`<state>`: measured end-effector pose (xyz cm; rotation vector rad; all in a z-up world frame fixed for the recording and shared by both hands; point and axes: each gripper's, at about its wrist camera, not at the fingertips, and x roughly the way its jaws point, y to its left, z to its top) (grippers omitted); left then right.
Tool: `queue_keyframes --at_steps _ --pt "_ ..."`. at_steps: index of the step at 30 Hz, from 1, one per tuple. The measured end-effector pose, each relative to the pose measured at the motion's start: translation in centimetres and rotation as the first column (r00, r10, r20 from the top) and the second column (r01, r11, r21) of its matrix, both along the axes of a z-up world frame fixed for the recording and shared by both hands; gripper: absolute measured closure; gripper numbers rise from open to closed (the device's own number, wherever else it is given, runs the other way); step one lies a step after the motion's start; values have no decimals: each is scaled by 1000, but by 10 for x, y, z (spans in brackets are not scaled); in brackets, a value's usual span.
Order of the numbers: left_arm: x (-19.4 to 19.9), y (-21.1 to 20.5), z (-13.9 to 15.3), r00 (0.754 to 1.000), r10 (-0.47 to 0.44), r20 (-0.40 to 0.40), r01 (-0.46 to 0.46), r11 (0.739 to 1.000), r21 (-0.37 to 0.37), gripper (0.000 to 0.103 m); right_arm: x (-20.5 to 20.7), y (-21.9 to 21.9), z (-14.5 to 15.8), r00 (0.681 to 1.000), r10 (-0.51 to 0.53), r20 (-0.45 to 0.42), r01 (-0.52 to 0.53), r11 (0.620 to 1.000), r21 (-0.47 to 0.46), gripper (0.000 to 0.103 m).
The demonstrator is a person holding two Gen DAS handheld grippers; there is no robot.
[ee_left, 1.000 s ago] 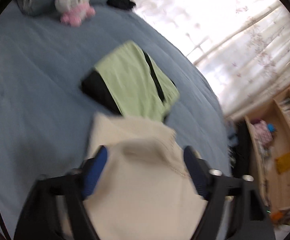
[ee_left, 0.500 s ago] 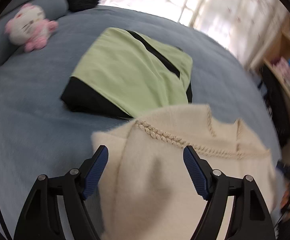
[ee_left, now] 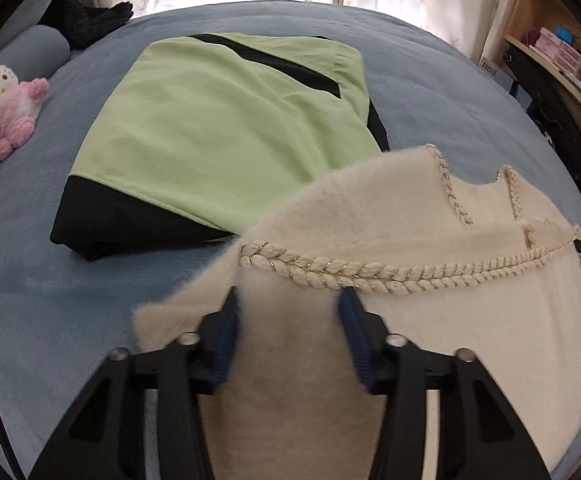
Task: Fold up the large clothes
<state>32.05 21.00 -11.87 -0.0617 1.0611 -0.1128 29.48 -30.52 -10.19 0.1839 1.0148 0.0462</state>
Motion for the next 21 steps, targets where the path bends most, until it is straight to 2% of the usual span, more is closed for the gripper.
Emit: queue_keyframes --at_steps 1,2,4,6,10,13,17,21 --pt "-3 -5 1 1000 2 18 -2 999 46 89 -1 3 1 1000 6 5 -6 1000 -15 84" --pt "-5 -9 2 999 9 33 -12 996 91 95 -4 6 3 1000 7 17 -7 999 -44 90" --pt "-15 -17 6 997 36 71 -46 989 139 97 -10 11 8 999 2 42 1 997 -74 94" --pt "-26 -19 17 990 74 117 -90 986 139 97 -18 13 15 997 -11 76 17 996 -86 95" --pt "-45 -10 56 959 159 233 -176 983 52 98 -34 8 49 979 -57 195 69 996 -53 96" --pt "-45 -3 76 935 215 282 -226 974 8 98 -31 3 71 962 -85 259 96 995 -29 96" --pt "-29 2 75 913 282 295 -296 955 4 98 -8 4 76 952 -114 283 123 992 -12 96" --pt "-8 5 48 903 332 272 -349 937 12 98 23 14 50 960 -130 248 149 987 -60 96"
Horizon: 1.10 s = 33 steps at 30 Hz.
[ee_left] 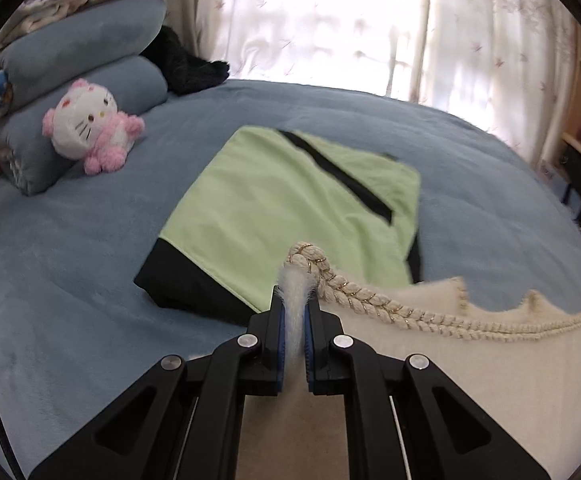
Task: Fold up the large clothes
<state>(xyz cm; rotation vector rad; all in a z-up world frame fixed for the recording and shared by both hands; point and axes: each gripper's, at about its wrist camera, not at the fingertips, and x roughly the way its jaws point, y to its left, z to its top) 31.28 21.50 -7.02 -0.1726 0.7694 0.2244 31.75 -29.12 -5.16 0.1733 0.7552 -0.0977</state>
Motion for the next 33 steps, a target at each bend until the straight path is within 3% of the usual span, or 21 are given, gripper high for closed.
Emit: queue_keyframes --at_steps 3,5,9,13,17,21,22,24,26,28,30,33 --pt "16 2 -43 995 31 -92 -31 1000 5 97 25 4 -43 992 -23 -126 20 999 -25 96" --pt "17 6 -59 995 37 -98 -40 999 -25 97 32 -2 -64 984 -33 -174 36 999 9 95" --pt "18 8 -61 995 31 -94 -35 999 -41 93 34 -7 -63 983 -33 -180 38 999 26 94" --pt "12 19 -54 993 61 -104 -70 994 -85 70 32 -10 -52 979 -37 -201 46 998 37 86" --pt "-5 16 -30 995 81 -56 -86 992 -87 69 8 0 -26 988 -55 -142 65 995 69 85" --pt "-25 -21 -12 999 -32 -23 30 996 -83 71 -9 38 -9 994 57 -93 -49 995 84 82" --pt "-27 -30 -12 998 -52 -28 49 995 -89 75 -12 53 -8 990 108 -88 -99 990 97 83" --pt "-26 -51 -15 994 -94 -48 88 989 -117 82 -17 87 -8 973 209 -96 -196 972 128 83" --pt "-24 -74 -21 989 -137 -64 125 980 -154 82 -22 125 -12 948 299 -108 -283 948 144 83" --pt "-20 -91 -30 984 -158 -77 145 979 -145 82 -25 159 -19 918 377 -120 -362 923 131 83" --pt "-16 -100 -39 981 -166 -99 153 980 -126 82 -23 178 -28 904 403 -141 -393 915 93 83" --pt "-11 -97 -45 981 -169 -91 160 983 -95 82 -16 167 -38 913 385 -135 -377 923 80 88"
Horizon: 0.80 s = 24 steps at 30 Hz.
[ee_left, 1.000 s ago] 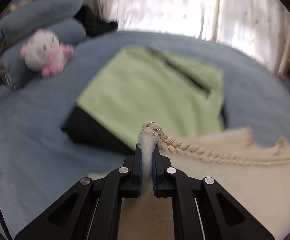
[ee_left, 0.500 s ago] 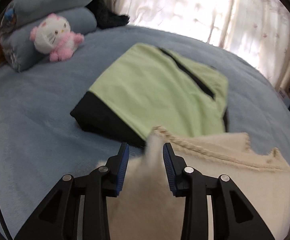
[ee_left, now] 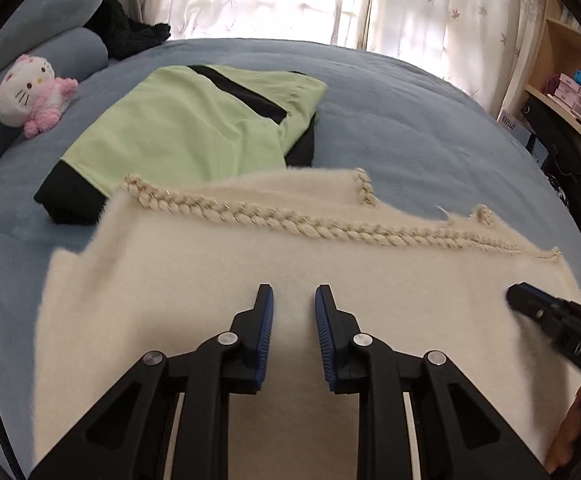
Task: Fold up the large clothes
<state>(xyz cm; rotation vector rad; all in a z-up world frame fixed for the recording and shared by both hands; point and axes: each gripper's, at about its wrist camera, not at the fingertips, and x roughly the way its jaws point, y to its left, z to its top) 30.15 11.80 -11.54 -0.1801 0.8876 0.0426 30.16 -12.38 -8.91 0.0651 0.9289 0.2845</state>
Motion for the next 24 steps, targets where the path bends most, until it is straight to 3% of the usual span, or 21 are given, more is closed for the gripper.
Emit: queue_keyframes --at_steps 3,6,9,10,12,13,18,24 --pt "4 26 2 999 48 10 -48 998 36 82 9 -38 0 999 -34 3 34 998 49 103" --pt "16 77 -3 987 164 -6 -162 983 90 82 17 -85 -5 978 -205 35 208 972 -113 103" --pt "17 121 -12 973 225 -41 -225 974 3 89 23 -152 -13 930 -367 10 366 924 -113 103" --pt "17 129 -13 967 253 -45 -253 968 5 76 23 -172 -14 916 -402 -1 401 912 -84 103" --pt "13 143 -17 963 267 -44 -270 960 -70 73 19 -199 -18 914 -404 -45 406 912 56 103" --pt "13 143 -19 963 267 -45 -270 960 -75 73 18 -201 -18 914 -403 -47 405 912 68 103" --pt "15 132 -18 965 258 -38 -258 966 7 72 19 -175 -20 921 -390 13 390 918 -78 103" --pt "14 137 -15 964 263 -39 -264 964 -13 72 17 -190 -17 916 -402 -16 401 916 -19 103"
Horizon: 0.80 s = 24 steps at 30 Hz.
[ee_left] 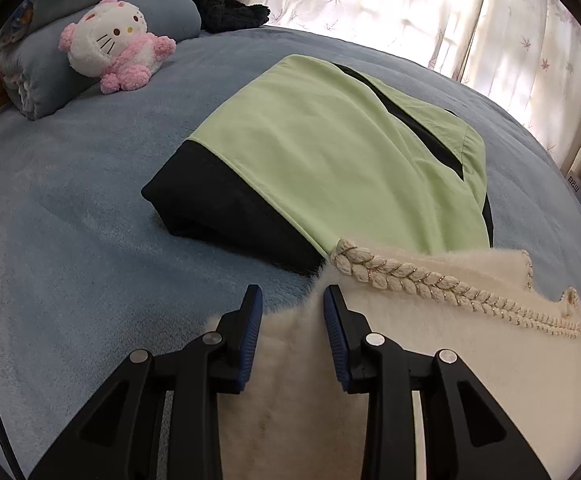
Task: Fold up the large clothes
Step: 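Release both grippers and smooth the folded cardigan flat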
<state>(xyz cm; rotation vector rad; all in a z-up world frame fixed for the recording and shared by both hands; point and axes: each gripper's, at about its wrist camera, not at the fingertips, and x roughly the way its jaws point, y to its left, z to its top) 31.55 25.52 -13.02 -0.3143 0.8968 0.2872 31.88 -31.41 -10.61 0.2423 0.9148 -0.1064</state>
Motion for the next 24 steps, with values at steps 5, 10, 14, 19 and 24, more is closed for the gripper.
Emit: queue_keyframes --at_steps 5,10,14,19,24 --pt "-18 -15 30 1000 -10 11 10 999 41 72 -25 18 26 1000 -22 -16 22 999 34 100" --pt "-80 -64 70 990 -135 34 134 991 27 68 -83 76 55 990 143 4 -143 987 67 99" --pt "-134 -104 70 979 -201 3 201 979 -18 60 -130 127 52 958 287 -16 -285 955 82 99" --pt "-176 -131 43 975 -214 -57 213 977 -32 60 -170 157 30 940 336 -58 -333 941 67 99" --pt "-198 -108 19 985 -145 -91 143 989 -19 60 -192 114 13 964 252 -90 -249 968 43 99"
